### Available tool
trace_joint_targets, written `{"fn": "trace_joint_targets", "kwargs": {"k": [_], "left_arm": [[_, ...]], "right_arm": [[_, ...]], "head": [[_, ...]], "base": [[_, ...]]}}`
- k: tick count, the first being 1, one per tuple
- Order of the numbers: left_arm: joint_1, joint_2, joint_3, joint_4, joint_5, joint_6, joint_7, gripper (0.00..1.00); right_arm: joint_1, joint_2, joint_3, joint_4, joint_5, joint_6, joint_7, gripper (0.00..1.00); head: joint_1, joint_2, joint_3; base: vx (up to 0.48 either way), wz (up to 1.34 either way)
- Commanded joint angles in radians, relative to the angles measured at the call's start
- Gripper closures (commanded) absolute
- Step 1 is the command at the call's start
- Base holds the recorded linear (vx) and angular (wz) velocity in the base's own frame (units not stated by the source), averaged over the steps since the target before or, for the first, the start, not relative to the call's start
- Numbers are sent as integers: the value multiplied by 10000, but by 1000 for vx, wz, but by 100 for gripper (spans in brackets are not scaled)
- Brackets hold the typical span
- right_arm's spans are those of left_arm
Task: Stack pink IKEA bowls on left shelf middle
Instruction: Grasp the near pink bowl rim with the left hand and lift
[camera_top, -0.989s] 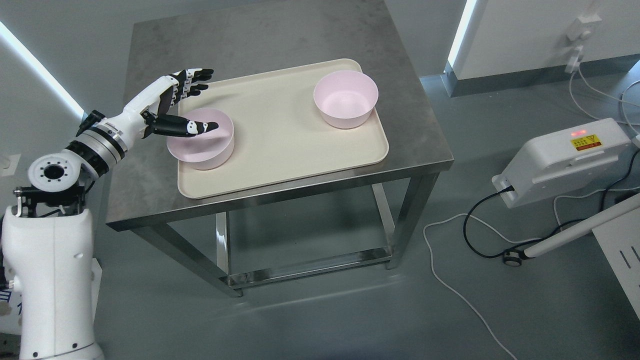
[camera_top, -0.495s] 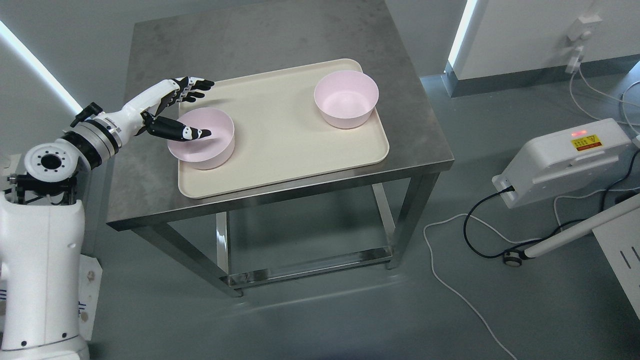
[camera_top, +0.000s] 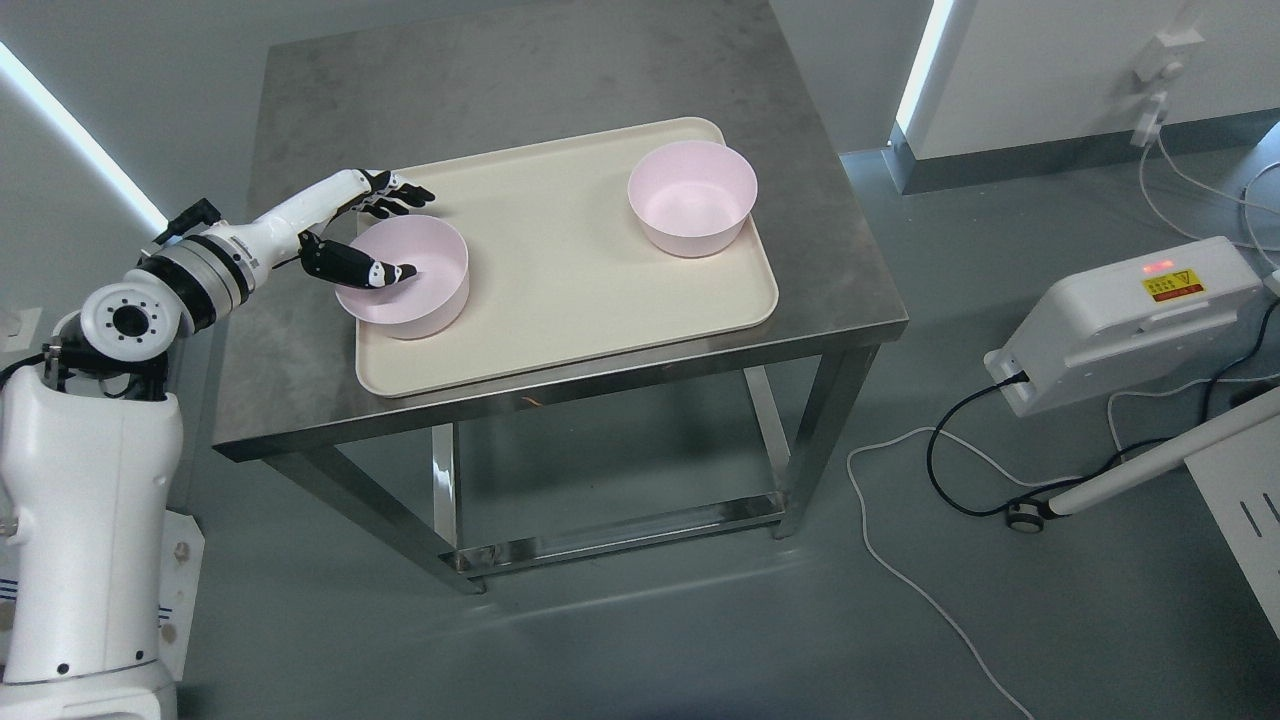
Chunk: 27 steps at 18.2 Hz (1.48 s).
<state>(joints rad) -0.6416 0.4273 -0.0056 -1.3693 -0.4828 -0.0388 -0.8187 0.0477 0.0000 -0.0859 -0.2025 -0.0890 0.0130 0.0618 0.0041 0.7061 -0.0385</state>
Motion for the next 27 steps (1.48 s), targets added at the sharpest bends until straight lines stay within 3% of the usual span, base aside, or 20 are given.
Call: {"fn": "trace_joint_targets", "kwargs": {"k": [1,3,7,10,15,18,23,27], "left_arm": [[-318,-192,-818,332,-1276,-608,11,46],[-379,-361,-818,332,-1475,-1006,26,57],[-686,-469,-818,576,-1982,-1774,57,69],[-794,-500,-726,852,-1982,-2433,72,85],[-702,-607,-726,899,-1998,-2665,256,86],[-687,-622,-467,899,-1982,-2756,256,97],[-549,-1189,330,899,-1860,-3049,256,100],[-518,-2169,1327,854,-1340,-2927,118,100]], "right_arm": [[-2,-174,0,0,0,-7,-4,0],[-2,-174,0,0,0,-7,-4,0],[-2,-174,0,0,0,-7,-4,0],[-2,-174,0,0,0,-7,-4,0],[13,-174,0,0,0,-7,-4,0],[-2,-174,0,0,0,-7,-4,0],[-2,-174,0,0,0,-7,-4,0],[-2,-174,0,0,0,-7,-4,0]], "head": [[0,0,0],[0,0,0],[0,0,0],[0,0,0],[0,0,0],[0,0,0],[0,0,0],[0,0,0]], "base": [[0,0],[0,0],[0,0],[0,0],[0,0],[0,0],[0,0],[0,0]]}}
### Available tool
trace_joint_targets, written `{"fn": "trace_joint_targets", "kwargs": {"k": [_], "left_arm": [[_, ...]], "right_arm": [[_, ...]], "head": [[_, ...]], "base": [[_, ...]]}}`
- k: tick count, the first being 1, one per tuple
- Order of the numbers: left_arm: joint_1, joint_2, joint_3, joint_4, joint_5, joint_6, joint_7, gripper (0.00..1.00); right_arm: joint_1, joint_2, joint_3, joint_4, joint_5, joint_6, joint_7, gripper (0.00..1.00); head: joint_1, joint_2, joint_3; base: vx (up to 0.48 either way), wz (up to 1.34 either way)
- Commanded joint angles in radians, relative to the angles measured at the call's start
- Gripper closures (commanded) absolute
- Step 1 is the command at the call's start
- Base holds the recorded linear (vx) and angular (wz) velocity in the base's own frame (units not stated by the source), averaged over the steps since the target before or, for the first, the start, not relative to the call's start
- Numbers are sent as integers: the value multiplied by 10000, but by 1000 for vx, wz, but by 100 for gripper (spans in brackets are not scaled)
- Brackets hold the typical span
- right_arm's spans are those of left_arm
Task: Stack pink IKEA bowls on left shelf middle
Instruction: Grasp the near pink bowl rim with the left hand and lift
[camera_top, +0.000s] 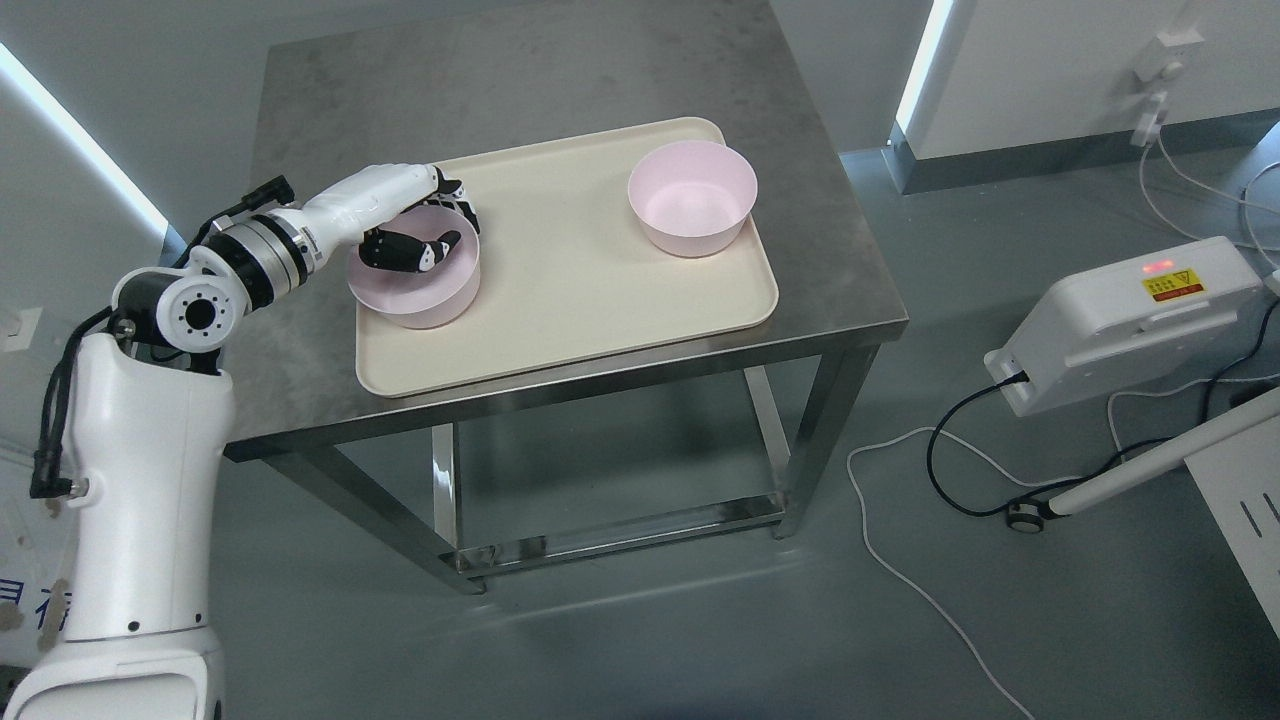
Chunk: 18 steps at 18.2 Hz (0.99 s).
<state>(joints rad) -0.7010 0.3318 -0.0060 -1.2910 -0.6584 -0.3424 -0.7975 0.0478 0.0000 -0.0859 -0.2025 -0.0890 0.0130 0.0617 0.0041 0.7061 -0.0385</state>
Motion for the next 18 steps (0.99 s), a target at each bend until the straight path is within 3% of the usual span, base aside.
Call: {"fn": "trace_joint_targets", "kwargs": {"k": [1,8,12,18], "left_arm": [[137,-1550,1637,40,706,157,-109,100],[598,-2274,1992,24,1520,907,-124,99],[277,-2489,1992,-98,2394,2133,-124,99],[-15,-2750,1977,-129,2733,2672,-124,98]], "right_arm": [[13,-174,0,0,0,-7,-4,0],[-2,-174,0,0,0,-7,-4,0],[-2,-174,0,0,-15,-7,-4,0],[-2,-174,0,0,0,-7,-4,0]], "head": [[0,0,0],[0,0,0],[0,0,0],[0,0,0]], "base": [[0,0],[0,0],[0,0],[0,0]]}}
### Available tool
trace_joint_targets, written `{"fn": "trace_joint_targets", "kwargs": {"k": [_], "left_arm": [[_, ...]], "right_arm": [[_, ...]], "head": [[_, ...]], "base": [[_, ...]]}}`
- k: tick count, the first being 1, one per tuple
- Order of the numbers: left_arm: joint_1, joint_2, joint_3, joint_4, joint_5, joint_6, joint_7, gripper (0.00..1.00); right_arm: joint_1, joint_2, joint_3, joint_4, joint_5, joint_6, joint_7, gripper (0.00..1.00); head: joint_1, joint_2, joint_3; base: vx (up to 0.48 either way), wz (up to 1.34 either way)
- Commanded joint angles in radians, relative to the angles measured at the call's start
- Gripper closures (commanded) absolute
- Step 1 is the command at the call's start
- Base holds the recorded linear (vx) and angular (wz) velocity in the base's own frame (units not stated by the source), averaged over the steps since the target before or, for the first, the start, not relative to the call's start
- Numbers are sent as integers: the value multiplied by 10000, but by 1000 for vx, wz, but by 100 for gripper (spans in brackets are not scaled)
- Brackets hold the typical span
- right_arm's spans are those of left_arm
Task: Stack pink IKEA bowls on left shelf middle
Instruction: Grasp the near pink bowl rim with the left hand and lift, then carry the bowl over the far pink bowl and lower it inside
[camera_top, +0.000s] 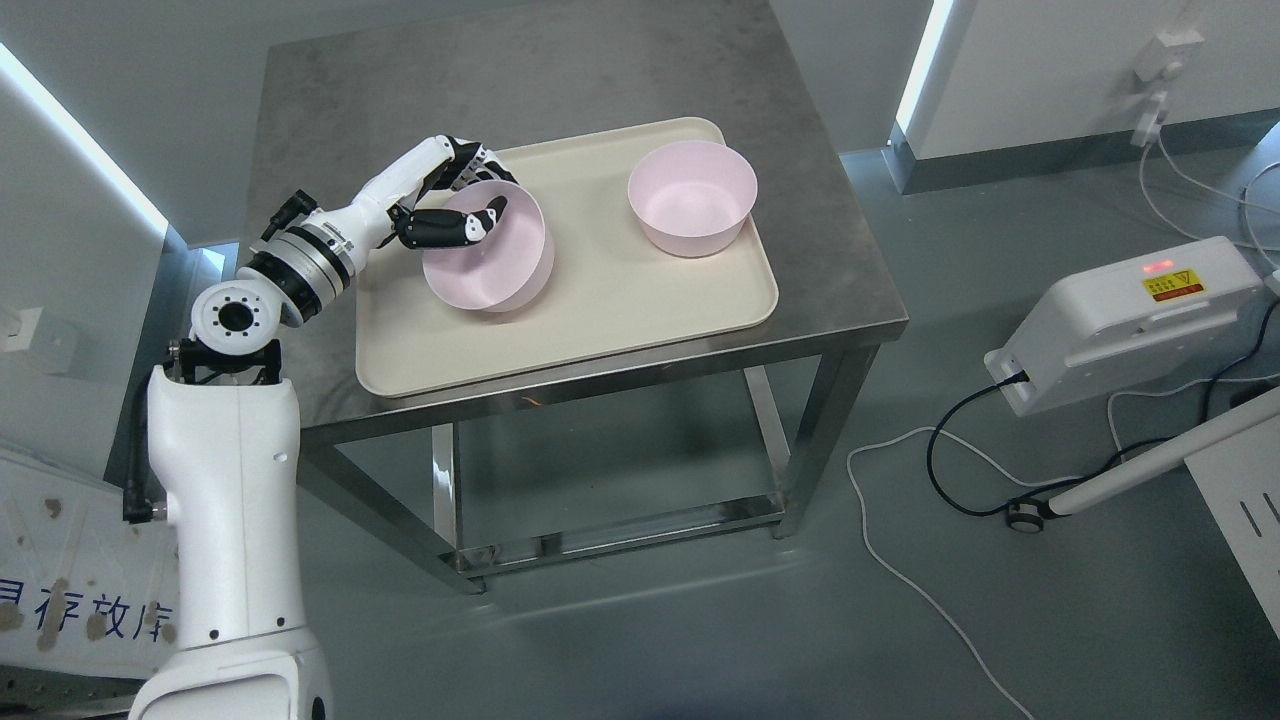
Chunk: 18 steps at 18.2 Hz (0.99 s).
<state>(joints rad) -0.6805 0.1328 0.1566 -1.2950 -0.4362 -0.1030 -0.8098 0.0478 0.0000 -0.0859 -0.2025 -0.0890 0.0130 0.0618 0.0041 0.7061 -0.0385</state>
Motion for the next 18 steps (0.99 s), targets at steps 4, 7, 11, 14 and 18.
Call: {"fn": "trace_joint_targets", "kwargs": {"k": [4,7,11,14,18], "left_arm": [[-633,-1097,260,-257,711,829,-1,98],[-1582,-1154,-458,-288,696,1457,14,98],[-2459,-1154,-3017,-90,726,1751,213,98],[-2706,-1154,-4935,568,802,1751,1069,98],[-2767,-1154,-6857,1657,987,1629,2159,97]], "right_arm": [[-2,-174,0,0,0,-7,-4,0],[-2,-174,0,0,0,-7,-4,0],[-2,-174,0,0,0,-7,-4,0],[-2,-174,0,0,0,-7,-4,0],[-2,-174,0,0,0,-7,-4,0]], "head": [[0,0,0],[0,0,0],[0,0,0],[0,0,0],[0,0,0]], "base": [[0,0],[0,0],[0,0],[0,0],[0,0]]}}
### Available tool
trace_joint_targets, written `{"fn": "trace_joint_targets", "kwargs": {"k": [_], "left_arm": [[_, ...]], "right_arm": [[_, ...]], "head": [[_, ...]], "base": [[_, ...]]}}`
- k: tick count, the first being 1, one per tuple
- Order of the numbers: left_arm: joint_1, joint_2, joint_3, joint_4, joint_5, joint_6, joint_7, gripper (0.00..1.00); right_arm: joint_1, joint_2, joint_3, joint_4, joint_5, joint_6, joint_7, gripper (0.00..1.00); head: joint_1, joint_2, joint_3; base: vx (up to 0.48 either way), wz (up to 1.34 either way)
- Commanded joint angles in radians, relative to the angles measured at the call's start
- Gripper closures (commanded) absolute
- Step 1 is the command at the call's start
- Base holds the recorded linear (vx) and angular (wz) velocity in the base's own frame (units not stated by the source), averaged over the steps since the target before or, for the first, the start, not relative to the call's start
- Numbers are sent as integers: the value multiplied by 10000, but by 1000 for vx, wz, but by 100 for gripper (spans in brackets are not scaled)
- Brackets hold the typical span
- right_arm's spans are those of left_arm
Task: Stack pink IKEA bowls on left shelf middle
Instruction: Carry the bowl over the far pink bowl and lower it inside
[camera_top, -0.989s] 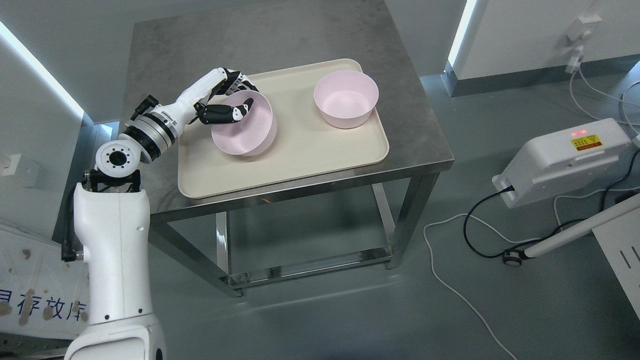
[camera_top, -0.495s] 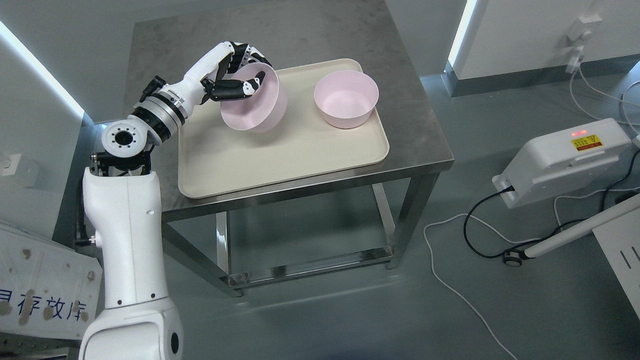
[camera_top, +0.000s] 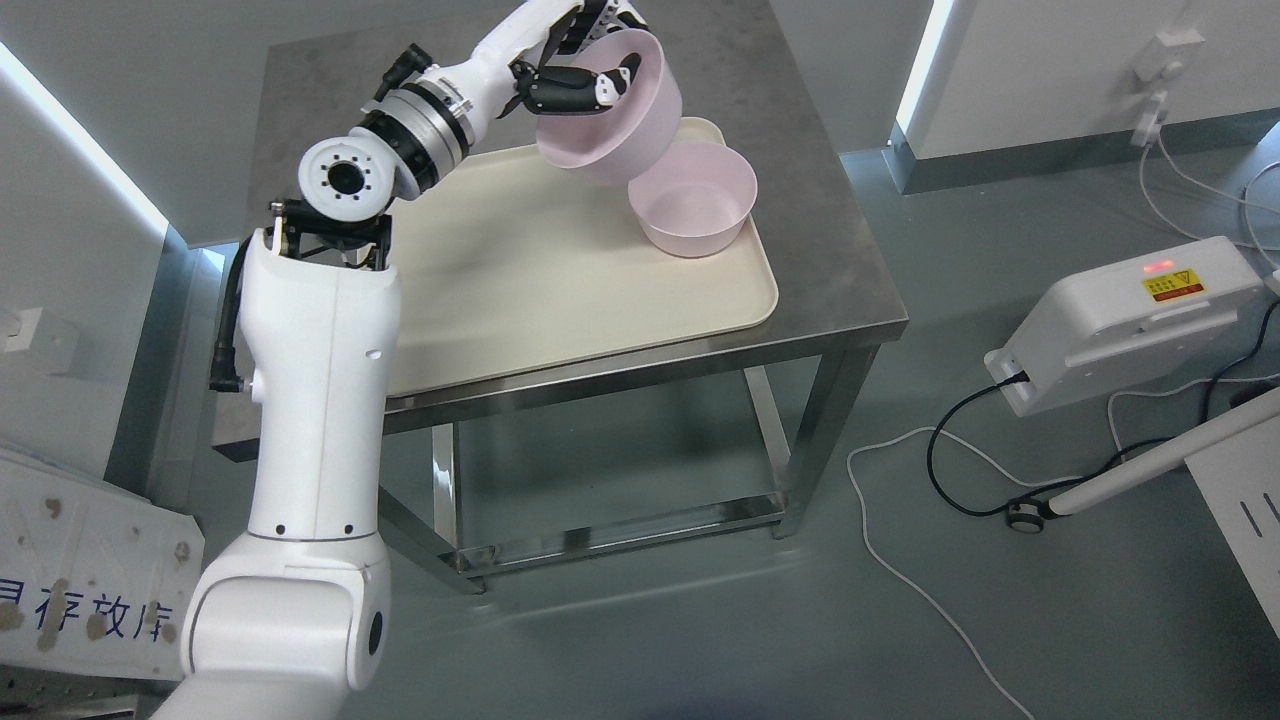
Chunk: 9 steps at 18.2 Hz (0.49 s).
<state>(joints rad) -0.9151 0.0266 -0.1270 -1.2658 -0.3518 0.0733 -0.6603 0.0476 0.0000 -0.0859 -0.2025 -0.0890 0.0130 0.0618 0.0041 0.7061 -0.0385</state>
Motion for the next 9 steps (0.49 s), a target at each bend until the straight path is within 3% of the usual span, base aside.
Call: {"fn": "trace_joint_targets", "kwargs": {"k": [1,9], "left_arm": [[-497,-91,-4023,1687,112,-196,864,97],[-1034,-91,-2950,3253,-976,-1254,1081,97]], "right_arm": [[0,-175,0,0,0,-7,-4,0],[0,-175,0,0,0,-7,-4,0]], "head": [[0,0,0],[0,0,0]], "base": [[0,0],[0,0]]}}
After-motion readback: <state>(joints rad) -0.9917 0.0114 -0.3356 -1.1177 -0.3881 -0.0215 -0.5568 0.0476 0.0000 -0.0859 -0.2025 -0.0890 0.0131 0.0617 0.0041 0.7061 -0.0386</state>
